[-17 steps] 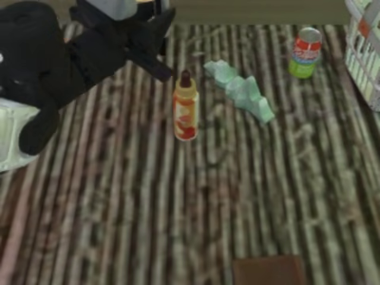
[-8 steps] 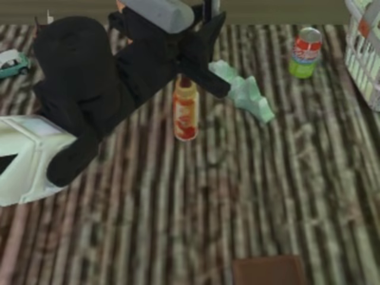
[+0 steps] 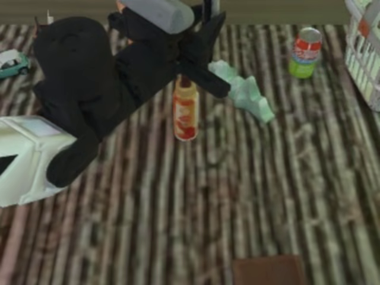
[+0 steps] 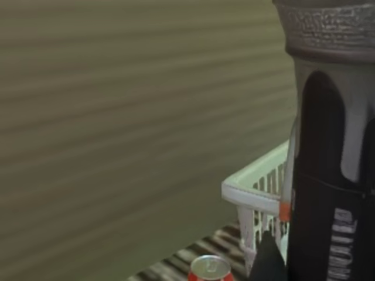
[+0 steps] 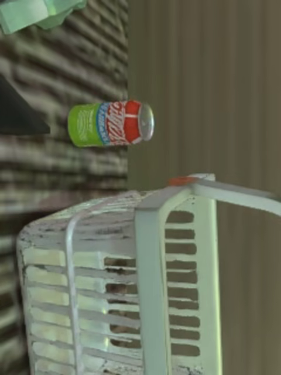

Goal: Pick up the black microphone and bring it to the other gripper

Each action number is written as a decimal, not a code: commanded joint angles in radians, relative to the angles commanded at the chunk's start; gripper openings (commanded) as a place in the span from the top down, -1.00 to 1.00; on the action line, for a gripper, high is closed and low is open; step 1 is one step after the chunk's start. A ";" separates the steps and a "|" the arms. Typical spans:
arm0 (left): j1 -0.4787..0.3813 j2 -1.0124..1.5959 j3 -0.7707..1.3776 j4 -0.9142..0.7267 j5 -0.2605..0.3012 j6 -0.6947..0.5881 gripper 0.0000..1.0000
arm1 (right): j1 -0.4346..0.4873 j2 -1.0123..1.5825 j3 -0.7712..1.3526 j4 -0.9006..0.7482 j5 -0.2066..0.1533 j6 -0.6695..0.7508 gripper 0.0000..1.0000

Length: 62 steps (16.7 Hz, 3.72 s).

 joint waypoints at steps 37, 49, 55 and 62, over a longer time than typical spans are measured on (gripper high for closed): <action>0.000 0.000 0.000 0.000 0.000 0.000 1.00 | 0.727 1.441 0.965 0.461 0.102 -0.023 -1.00; 0.000 0.000 0.000 0.000 0.000 0.000 1.00 | 0.712 1.576 1.074 0.490 0.088 -0.024 -0.40; 0.000 0.000 0.000 0.000 0.000 0.000 1.00 | 0.712 1.576 1.074 0.490 0.088 -0.024 0.51; 0.000 0.000 0.000 0.000 0.000 0.000 1.00 | 0.712 1.576 1.074 0.490 0.088 -0.024 1.00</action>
